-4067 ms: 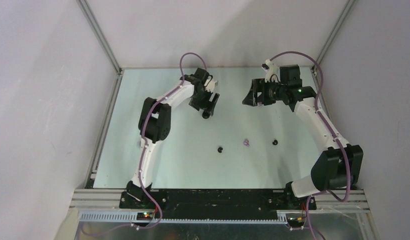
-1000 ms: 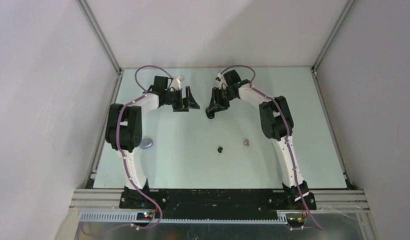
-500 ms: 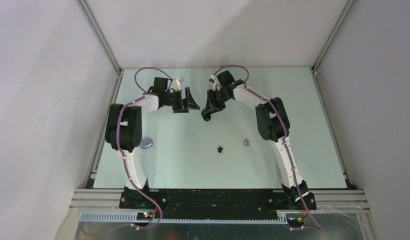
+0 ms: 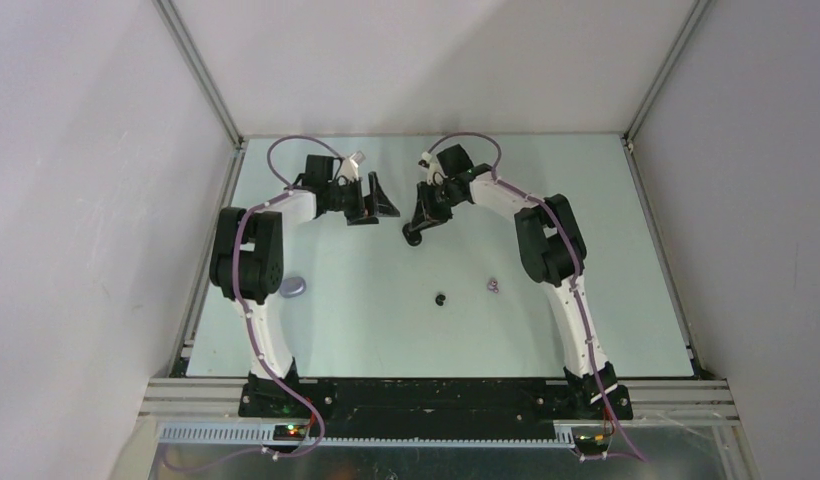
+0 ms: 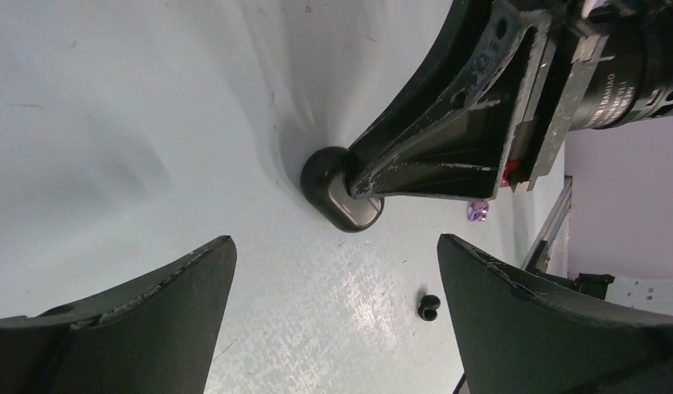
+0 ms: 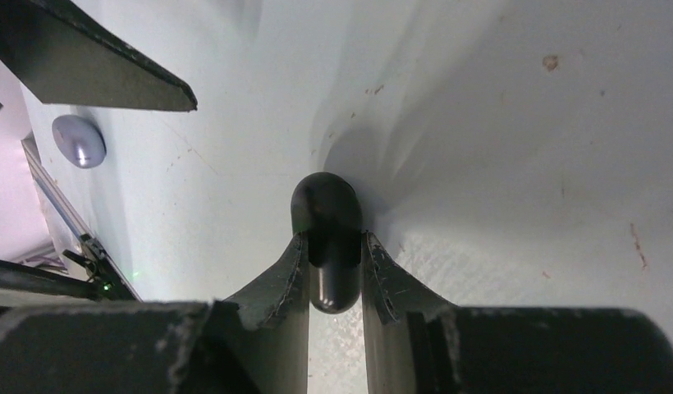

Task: Insert the wireless bluetooth earbuds into the charging case
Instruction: Pick up the charging case at the center of the board.

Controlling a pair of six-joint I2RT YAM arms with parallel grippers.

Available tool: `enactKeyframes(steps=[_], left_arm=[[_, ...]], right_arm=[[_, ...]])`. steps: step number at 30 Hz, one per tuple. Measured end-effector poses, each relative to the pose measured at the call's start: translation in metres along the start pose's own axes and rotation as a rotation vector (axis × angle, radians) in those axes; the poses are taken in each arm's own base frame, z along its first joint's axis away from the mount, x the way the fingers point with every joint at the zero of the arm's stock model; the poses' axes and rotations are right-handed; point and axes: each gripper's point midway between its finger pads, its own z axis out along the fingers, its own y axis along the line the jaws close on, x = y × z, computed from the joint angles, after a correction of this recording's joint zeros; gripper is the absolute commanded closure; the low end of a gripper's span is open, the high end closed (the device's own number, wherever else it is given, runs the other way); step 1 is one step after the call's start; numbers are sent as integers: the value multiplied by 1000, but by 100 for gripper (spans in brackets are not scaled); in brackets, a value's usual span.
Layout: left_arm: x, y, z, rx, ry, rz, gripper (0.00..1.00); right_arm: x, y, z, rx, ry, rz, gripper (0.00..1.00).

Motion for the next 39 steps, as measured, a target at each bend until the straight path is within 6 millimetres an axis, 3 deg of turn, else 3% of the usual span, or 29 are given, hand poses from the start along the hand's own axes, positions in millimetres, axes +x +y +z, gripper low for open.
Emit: enactKeyframes(steps=[12, 22, 26, 32, 39], left_arm=[[17, -6, 10, 122, 16, -67, 1], [15, -43, 5, 339, 10, -52, 5], [17, -66, 4, 426, 31, -20, 10], [29, -97, 10, 531, 90, 8, 20], [33, -111, 14, 610, 125, -38, 37]], right_arm=[[9, 12, -11, -73, 14, -20, 86], [-24, 47, -75, -184, -108, -94, 85], [-25, 48, -88, -200, -135, -117, 85], [-9, 48, -84, -206, -110, -140, 84], [-4, 56, -88, -213, -115, -179, 83]])
